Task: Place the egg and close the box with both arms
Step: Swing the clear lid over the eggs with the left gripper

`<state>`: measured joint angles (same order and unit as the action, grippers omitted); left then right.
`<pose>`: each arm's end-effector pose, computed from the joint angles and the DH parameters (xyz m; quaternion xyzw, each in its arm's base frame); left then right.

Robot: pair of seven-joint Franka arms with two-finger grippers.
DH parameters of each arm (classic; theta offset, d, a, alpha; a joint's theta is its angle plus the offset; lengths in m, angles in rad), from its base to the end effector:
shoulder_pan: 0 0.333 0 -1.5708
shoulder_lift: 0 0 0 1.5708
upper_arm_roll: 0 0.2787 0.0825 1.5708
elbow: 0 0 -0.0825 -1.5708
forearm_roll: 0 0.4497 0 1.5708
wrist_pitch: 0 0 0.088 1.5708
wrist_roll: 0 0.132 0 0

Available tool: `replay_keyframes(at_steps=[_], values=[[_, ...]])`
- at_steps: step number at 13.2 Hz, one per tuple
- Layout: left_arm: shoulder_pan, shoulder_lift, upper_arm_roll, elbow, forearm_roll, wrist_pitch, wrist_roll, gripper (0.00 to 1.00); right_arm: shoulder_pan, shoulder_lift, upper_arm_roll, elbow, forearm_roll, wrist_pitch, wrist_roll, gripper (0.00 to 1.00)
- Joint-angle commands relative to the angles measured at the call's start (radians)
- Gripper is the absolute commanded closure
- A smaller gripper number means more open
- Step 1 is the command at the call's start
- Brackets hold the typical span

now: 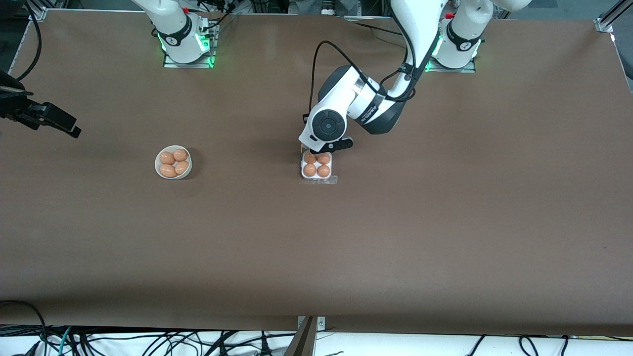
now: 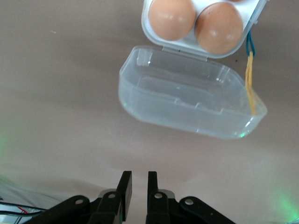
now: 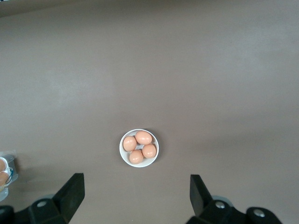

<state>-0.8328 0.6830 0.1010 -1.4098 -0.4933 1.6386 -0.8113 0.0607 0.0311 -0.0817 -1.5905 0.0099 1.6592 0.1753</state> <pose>0.4750 -0.5165 0.1984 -0.9495 -0.1046 0.2958 0.0072 0.6372 -0.0116 0.5400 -0.9950 0.0983 -0.0185 0.0051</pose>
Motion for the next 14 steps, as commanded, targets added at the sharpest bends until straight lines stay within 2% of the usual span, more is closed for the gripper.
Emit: replay_keyframes(at_steps=[1, 4, 9, 12, 13, 14], values=[[-0.009, 0.032, 0.014, 0.043, -0.025, 0.018, -0.009, 0.8, 0.004, 0.0, 0.007, -0.014, -0.013, 0.013, -0.016, 0.0], [-0.003, 0.049, 0.019, 0.045, -0.021, 0.029, -0.003, 0.8, 0.004, 0.004, 0.007, -0.013, -0.01, 0.008, -0.017, 0.0], [0.012, 0.056, 0.028, 0.045, -0.011, 0.141, 0.004, 0.79, 0.005, 0.004, 0.007, -0.014, -0.008, 0.004, -0.016, 0.0], [0.046, 0.053, 0.031, 0.075, -0.008, 0.158, -0.002, 0.74, 0.005, 0.004, 0.007, -0.014, -0.007, 0.002, -0.017, 0.0], [0.058, 0.05, 0.034, 0.084, -0.008, 0.156, -0.003, 0.69, 0.005, 0.003, 0.007, -0.016, -0.007, 0.002, -0.017, 0.0], [0.063, 0.043, 0.055, 0.089, -0.007, 0.155, -0.006, 0.58, 0.005, 0.003, 0.007, -0.016, -0.007, 0.002, -0.017, 0.0]])
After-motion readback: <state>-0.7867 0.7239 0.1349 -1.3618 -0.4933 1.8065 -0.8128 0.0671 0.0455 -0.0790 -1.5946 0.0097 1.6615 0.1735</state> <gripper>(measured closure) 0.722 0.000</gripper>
